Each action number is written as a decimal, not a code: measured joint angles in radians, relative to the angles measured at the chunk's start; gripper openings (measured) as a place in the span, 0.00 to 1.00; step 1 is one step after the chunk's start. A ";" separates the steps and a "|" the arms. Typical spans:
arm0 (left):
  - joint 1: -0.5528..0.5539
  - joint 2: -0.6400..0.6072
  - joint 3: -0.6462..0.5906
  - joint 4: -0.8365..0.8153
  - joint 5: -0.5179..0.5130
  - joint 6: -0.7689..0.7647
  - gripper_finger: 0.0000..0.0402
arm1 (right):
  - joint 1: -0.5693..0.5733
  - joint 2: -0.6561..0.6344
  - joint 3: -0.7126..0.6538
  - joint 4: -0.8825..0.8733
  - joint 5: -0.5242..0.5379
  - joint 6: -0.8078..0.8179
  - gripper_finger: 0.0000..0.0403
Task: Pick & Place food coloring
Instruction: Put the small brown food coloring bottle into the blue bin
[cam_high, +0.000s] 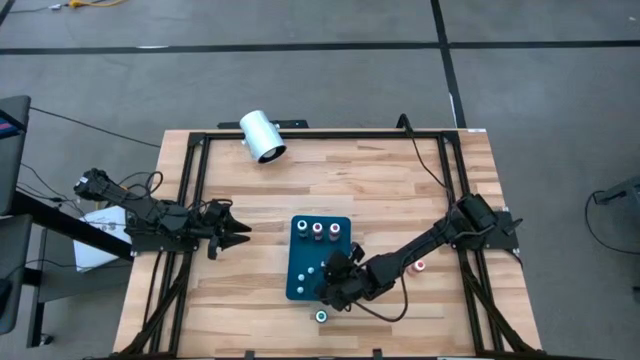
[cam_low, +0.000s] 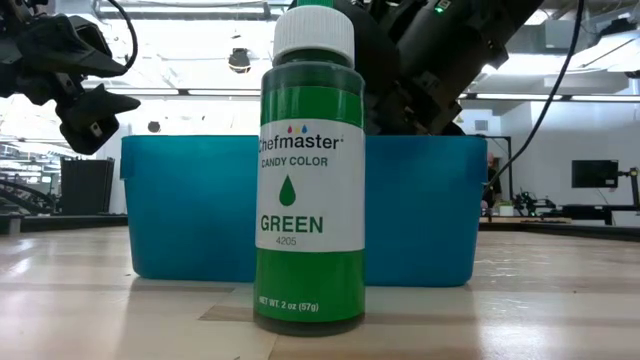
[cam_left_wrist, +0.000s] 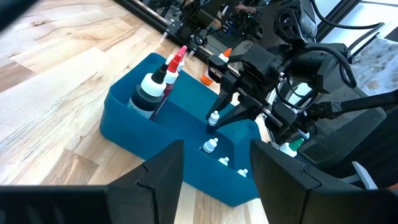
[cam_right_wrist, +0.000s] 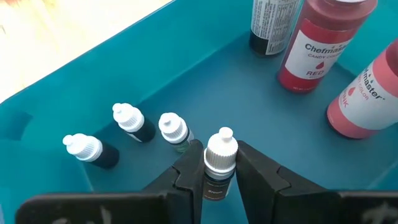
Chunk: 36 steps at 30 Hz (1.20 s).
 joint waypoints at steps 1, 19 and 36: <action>0.000 0.000 0.000 0.000 0.000 0.000 0.43 | 0.000 0.000 0.000 0.000 -0.003 0.005 0.19; 0.000 0.000 0.000 0.000 0.000 0.000 0.43 | 0.000 0.000 0.000 -0.001 -0.012 0.007 0.19; 0.000 0.000 0.000 0.000 0.000 -0.001 0.43 | 0.000 0.000 0.000 -0.002 -0.014 0.007 0.19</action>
